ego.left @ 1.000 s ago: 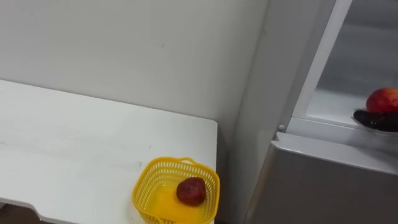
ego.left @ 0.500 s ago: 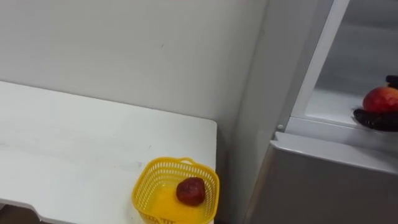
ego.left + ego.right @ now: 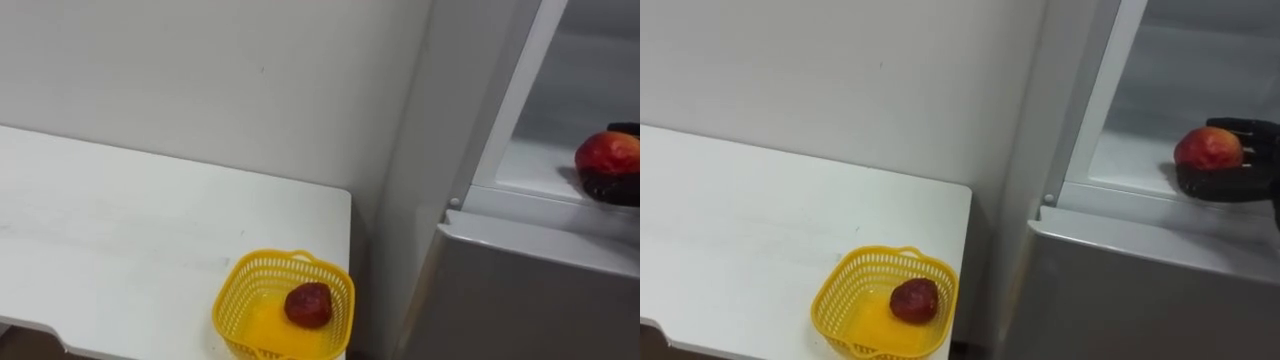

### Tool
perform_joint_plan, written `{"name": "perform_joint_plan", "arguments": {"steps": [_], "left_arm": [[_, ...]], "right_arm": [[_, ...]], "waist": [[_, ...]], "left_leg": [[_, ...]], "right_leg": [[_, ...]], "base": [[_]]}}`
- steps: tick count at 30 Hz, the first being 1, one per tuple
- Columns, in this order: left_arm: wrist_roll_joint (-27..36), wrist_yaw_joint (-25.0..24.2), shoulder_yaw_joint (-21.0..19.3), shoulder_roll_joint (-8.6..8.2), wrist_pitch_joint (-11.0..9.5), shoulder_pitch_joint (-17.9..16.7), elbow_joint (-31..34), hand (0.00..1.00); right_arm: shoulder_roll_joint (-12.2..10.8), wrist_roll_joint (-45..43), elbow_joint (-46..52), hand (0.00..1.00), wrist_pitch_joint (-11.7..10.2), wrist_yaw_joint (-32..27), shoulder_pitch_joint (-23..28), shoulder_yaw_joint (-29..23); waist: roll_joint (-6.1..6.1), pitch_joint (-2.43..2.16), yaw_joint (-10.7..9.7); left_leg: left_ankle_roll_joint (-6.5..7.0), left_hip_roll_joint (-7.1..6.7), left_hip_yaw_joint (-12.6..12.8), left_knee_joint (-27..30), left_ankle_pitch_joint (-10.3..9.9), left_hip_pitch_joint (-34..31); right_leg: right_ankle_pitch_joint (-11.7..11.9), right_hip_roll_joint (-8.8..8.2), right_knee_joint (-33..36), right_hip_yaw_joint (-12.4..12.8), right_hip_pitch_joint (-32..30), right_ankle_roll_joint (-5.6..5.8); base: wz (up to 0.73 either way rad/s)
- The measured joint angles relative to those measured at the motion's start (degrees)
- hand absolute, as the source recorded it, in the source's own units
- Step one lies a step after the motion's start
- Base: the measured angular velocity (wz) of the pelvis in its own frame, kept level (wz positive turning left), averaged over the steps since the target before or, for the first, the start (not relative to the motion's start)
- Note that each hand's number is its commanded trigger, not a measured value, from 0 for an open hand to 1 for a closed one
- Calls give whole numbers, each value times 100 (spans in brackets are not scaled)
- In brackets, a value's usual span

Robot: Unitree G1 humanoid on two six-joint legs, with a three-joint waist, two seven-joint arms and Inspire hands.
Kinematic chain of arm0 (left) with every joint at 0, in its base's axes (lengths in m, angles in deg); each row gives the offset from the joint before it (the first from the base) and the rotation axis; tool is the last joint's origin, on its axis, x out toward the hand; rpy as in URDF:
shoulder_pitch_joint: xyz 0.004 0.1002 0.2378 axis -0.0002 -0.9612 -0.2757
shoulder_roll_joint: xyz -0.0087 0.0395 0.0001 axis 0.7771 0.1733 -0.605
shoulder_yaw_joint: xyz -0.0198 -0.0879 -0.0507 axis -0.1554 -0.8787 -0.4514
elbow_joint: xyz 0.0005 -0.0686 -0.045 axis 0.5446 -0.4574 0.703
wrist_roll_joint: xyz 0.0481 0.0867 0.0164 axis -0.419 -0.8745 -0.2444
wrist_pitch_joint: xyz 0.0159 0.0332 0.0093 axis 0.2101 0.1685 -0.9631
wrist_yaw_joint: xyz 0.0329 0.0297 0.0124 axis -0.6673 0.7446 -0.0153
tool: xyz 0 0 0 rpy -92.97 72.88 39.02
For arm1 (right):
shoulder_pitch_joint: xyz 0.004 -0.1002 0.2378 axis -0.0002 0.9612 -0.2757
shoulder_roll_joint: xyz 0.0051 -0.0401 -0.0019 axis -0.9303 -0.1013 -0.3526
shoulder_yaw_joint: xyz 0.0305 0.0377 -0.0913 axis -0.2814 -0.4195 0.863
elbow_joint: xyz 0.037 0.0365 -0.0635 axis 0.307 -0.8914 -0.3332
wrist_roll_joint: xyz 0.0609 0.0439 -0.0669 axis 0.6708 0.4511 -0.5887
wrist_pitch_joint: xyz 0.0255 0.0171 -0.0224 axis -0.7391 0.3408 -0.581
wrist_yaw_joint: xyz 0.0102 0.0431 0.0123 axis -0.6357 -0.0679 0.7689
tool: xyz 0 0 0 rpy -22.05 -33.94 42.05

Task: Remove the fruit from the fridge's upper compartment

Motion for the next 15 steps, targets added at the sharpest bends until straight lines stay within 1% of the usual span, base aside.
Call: {"name": "perform_joint_plan", "arguments": {"steps": [3, 4, 6, 8, 10, 12, 15], "left_arm": [[0, 13, 0, 0, -30, 53, -51, 0], [0, 17, 1, 0, -30, 73, -56, 0], [-16, 17, -5, 0, -43, 85, -54, 0], [-18, 0, -62, -8, -58, 82, -51, 0], [-20, -10, -142, -7, -55, 89, -50, 0], [-20, -10, -218, -7, -57, 103, -44, 0], [-11, -1, -230, -8, -60, 123, -47, 0]], "right_arm": [[59, 4, 1, 100, -12, -10, 0, 102], [85, 25, 5, 100, -20, -25, -1, 154], [88, 96, 19, 100, -10, -20, 0, 154], [86, 86, 318, 100, 118, -21, 13, 110], [85, 87, 668, 100, 185, -17, 32, 110], [84, 90, 946, 100, 185, -15, 35, 110], [83, 26, 1400, 100, 185, -33, 128, 110]], "waist": [[-6, -4, 18], [-9, -6, 22], [-35, -25, 10], [-21, -22, -40], [-2, -23, -87], [7, -29, -108], [-19, -39, -110]], "left_leg": [[1, 5, 15, -4, 0, 4], [1, 29, 15, -2, 1, 5], [1, 28, -2, -2, 1, 7], [1, 23, -2, -3, 1, 2], [0, 28, 19, -11, 1, -1], [-2, 39, 31, -13, 2, 1], [-7, 53, 68, -1, 5, 84]], "right_leg": [[0, -3, 0, 6, -2, 0], [0, -12, 0, 7, -2, 0], [0, -9, -2, 15, -2, 0], [0, -11, -1, 13, -2, 0], [0, -10, -2, 22, -12, 0], [0, -8, -5, 20, -11, 0], [0, 0, -3, 62, 19, 0]], "base": [[0], [0], [0], [0], [0], [0], [-3]]}}
